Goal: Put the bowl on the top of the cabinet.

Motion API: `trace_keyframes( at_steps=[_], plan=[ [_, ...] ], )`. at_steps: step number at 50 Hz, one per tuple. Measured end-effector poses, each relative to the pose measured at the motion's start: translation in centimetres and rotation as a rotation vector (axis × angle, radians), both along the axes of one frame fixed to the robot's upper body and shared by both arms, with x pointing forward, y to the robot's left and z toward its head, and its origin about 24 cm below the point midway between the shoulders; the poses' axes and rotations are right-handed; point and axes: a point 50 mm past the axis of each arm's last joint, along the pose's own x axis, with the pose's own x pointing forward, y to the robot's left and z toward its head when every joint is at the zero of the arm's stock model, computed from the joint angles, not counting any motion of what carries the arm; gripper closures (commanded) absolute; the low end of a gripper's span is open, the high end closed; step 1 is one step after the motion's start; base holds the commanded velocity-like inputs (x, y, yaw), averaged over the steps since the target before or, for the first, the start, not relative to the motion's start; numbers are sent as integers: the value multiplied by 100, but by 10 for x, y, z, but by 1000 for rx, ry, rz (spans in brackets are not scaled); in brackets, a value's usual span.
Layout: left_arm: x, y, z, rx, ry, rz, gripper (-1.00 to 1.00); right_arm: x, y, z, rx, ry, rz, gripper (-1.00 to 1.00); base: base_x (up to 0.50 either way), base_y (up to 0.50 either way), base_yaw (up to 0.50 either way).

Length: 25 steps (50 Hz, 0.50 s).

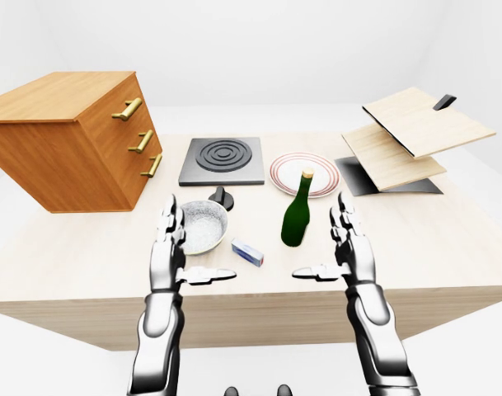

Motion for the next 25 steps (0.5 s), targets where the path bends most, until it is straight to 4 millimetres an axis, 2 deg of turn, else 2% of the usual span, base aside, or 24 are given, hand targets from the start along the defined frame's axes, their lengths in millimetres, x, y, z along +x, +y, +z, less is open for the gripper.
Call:
trace_keyframes(
  at_steps=[8, 16, 19, 25],
  plan=[
    [-15, 5, 26, -20, -115, 43, -100, -12, 1, 24, -45, -104, -8, -100, 0, 0, 0],
    [-26, 10, 44, -21, -192, 77, -100, -21, 1, 41, -96, -175, -26, -100, 0, 0, 0],
    [-29, 10, 48, -20, -211, 84, -100, -23, 1, 46, -112, -193, -33, -100, 0, 24, 0],
    [-32, 11, 53, -18, -230, 91, -100, -26, 0, 49, -132, -208, -42, -100, 0, 50, 0]
  ],
)
